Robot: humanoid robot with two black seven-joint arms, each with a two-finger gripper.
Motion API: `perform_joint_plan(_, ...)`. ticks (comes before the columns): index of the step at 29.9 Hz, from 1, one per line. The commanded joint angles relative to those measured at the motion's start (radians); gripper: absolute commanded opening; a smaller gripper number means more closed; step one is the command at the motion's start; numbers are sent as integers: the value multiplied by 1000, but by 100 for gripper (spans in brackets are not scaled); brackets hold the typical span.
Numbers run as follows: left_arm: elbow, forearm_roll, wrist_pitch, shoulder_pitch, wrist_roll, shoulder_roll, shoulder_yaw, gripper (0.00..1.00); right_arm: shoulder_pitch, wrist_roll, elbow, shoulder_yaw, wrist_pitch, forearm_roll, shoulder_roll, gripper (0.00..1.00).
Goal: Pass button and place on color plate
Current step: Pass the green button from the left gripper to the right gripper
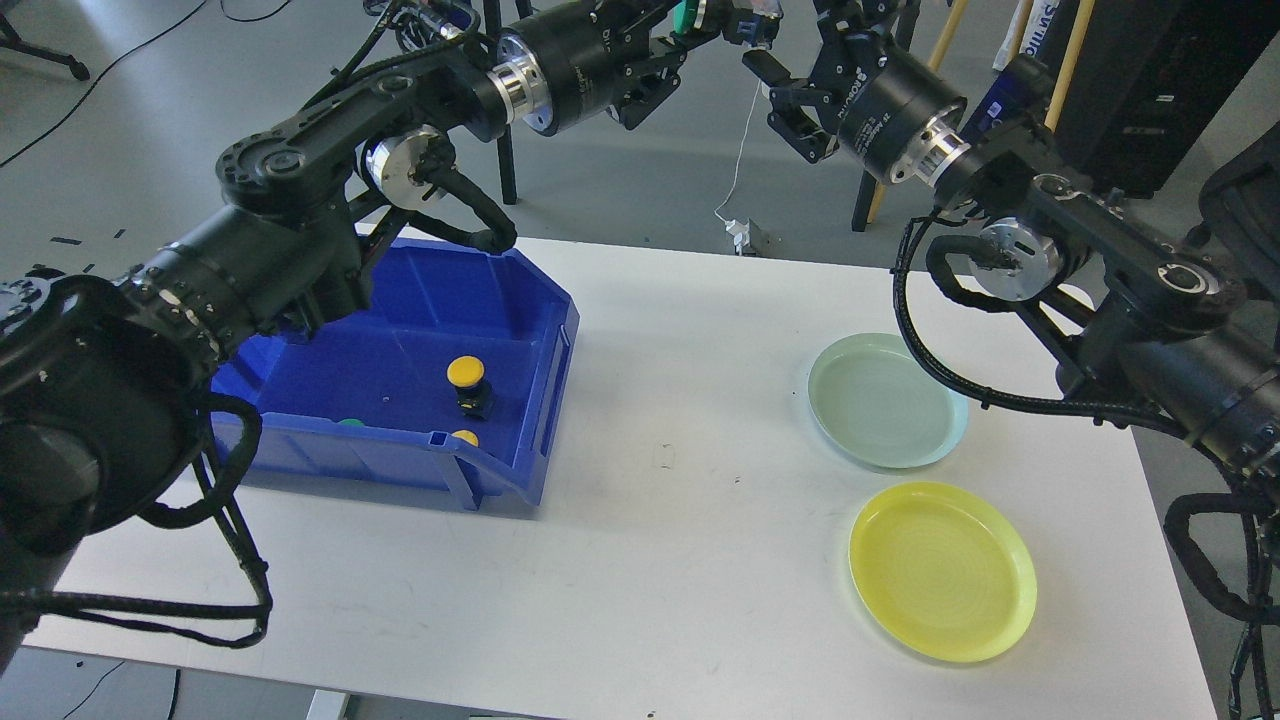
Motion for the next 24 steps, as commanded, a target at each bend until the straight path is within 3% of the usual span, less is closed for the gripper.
perform_joint_plan(1, 1, -4, 0, 1, 0, 0, 0, 28, 1, 0, -2, 0, 0, -16, 0, 72)
perform_joint_plan(5, 1, -4, 0, 1, -1, -3, 0, 28, 3, -2, -2, 0, 2, -27, 0, 67)
perform_joint_plan(10, 1, -4, 0, 1, 0, -5, 0, 28, 3, -5, -5, -2, 6, -31, 0, 43)
perform_joint_plan(17, 1, -4, 0, 1, -1, -6, 0, 28, 3, -12, -28, 0, 14, -53, 5, 20)
perform_joint_plan(24, 1, 0, 0, 1, -1, -5, 4, 28, 10, -11, -31, 0, 14, -53, 9, 13)
